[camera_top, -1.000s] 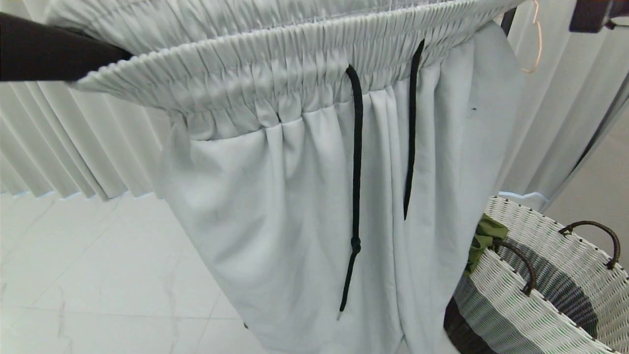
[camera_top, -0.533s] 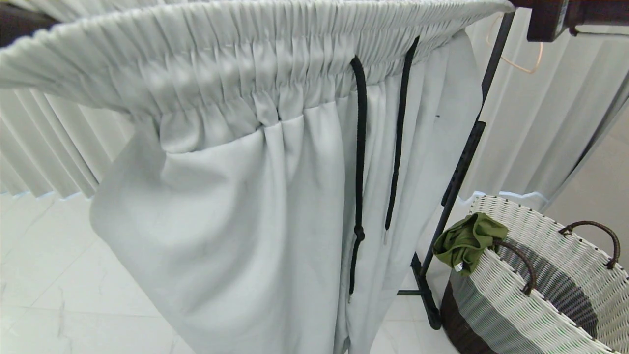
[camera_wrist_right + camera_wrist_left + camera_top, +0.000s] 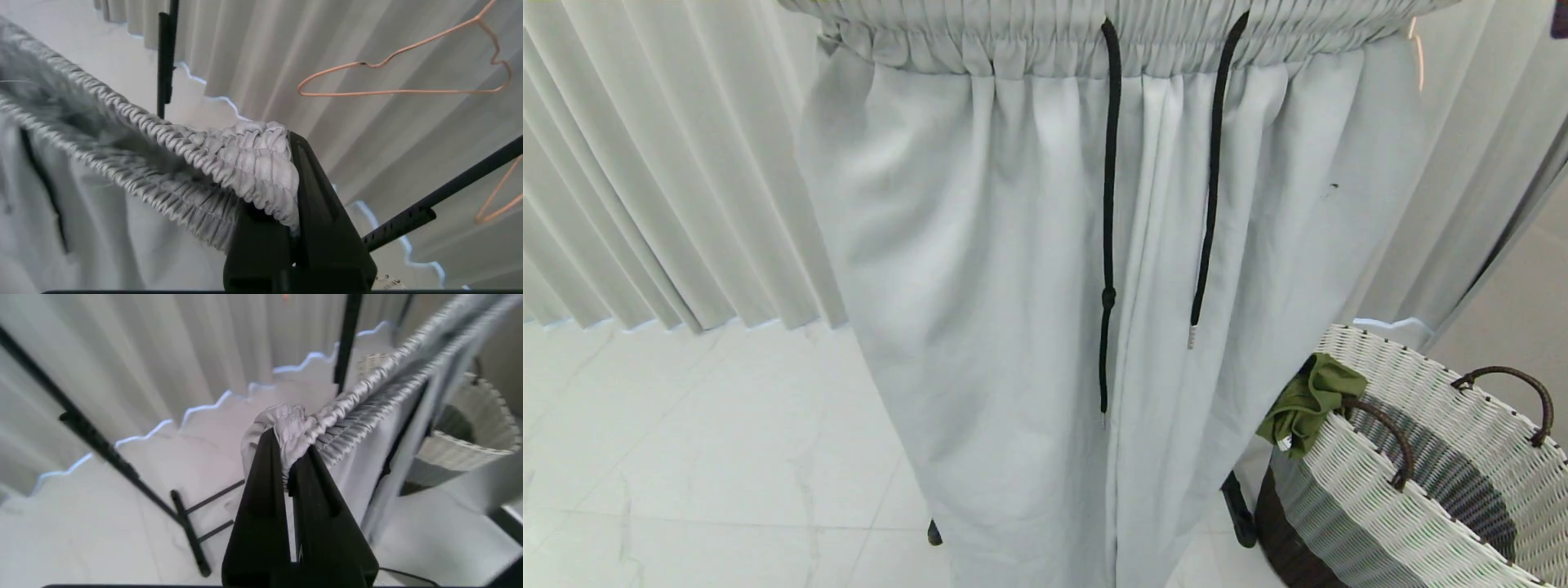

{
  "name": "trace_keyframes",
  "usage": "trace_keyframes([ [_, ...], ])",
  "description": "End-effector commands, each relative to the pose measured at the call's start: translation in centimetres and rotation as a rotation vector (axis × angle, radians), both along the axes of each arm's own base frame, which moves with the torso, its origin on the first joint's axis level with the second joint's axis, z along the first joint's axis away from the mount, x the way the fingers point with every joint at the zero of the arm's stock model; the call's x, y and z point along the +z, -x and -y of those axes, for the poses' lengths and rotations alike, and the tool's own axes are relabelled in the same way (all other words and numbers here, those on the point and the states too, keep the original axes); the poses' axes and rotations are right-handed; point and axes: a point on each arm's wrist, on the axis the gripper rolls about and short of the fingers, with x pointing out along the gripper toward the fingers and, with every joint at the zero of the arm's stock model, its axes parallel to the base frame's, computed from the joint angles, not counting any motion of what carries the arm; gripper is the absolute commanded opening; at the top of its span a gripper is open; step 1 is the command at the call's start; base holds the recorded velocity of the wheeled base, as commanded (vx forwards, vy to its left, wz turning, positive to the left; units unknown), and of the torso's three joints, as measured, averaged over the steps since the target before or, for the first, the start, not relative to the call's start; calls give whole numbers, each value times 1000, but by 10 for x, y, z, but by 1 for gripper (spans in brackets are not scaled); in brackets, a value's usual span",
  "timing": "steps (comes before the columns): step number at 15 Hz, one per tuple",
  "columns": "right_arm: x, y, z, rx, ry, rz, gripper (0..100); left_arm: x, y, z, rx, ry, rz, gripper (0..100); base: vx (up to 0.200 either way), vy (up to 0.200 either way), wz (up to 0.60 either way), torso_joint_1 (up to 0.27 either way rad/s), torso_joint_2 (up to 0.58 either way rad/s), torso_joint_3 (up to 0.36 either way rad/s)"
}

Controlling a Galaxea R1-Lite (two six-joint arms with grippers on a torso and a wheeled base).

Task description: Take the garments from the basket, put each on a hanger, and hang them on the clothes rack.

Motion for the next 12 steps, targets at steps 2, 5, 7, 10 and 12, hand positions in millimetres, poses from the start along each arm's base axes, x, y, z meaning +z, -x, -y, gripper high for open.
trace_keyframes([
  [2, 1, 8, 7, 2, -8, 4, 0, -4, -11, 8, 27, -22, -14, 0, 0, 0, 0, 0, 0, 0],
  [5, 0, 9, 6, 12, -7, 3, 0, -2, -12, 9, 27, -4, -2, 0, 0, 0, 0, 0, 0, 0],
  [7, 0, 9, 5, 13, -8, 2, 0, -1, -12, 10, 26, 0, 6, 0, 0, 0, 0, 0, 0, 0],
  [10, 0, 10, 6, 15, -8, 2, 0, -1, -12, 10, 26, -3, 7, 0, 0, 0, 0, 0, 0, 0],
  [12, 0, 10, 7, 15, -7, 2, 0, -1, -12, 9, 29, -2, 7, 0, 0, 0, 0, 0, 0, 0],
])
